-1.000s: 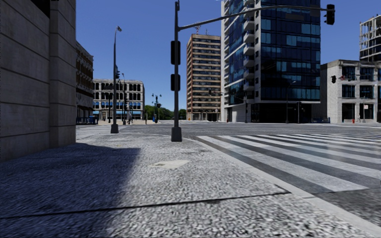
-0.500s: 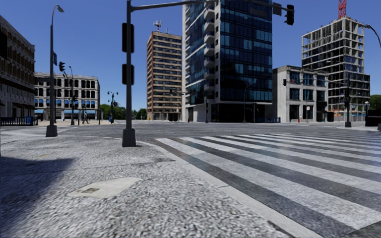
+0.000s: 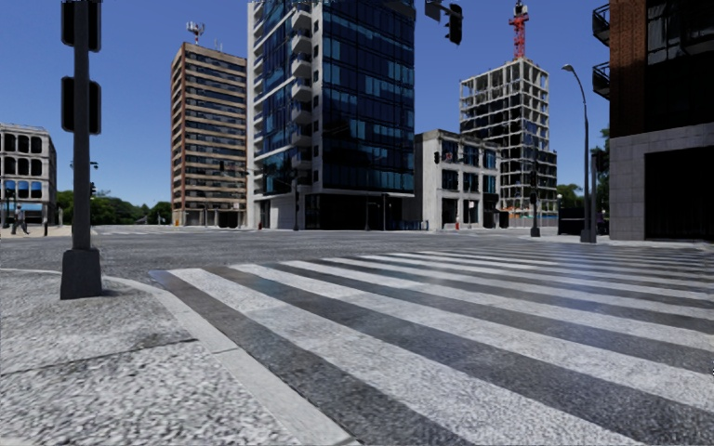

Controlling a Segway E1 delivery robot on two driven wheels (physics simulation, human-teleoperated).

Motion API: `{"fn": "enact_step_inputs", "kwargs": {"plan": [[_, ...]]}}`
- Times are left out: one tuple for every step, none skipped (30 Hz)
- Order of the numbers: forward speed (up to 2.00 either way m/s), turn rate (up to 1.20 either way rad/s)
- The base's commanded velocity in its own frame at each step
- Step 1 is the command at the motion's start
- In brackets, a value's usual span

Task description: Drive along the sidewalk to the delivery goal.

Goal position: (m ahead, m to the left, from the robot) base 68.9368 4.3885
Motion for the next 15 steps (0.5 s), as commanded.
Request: {"fn": "enact_step_inputs", "kwargs": {"plan": [[1.79, -0.62], [1.79, -0.62], [1.78, -0.62], [1.78, -0.62], [1.78, -0.62], [1.78, -0.62], [1.78, -0.62], [1.68, -0.62], [1.64, -0.62], [1.64, -0.62], [1.60, -0.62], [1.58, -0.62], [1.58, -0.62], [1.57, -0.62], [1.57, -0.62]]}}
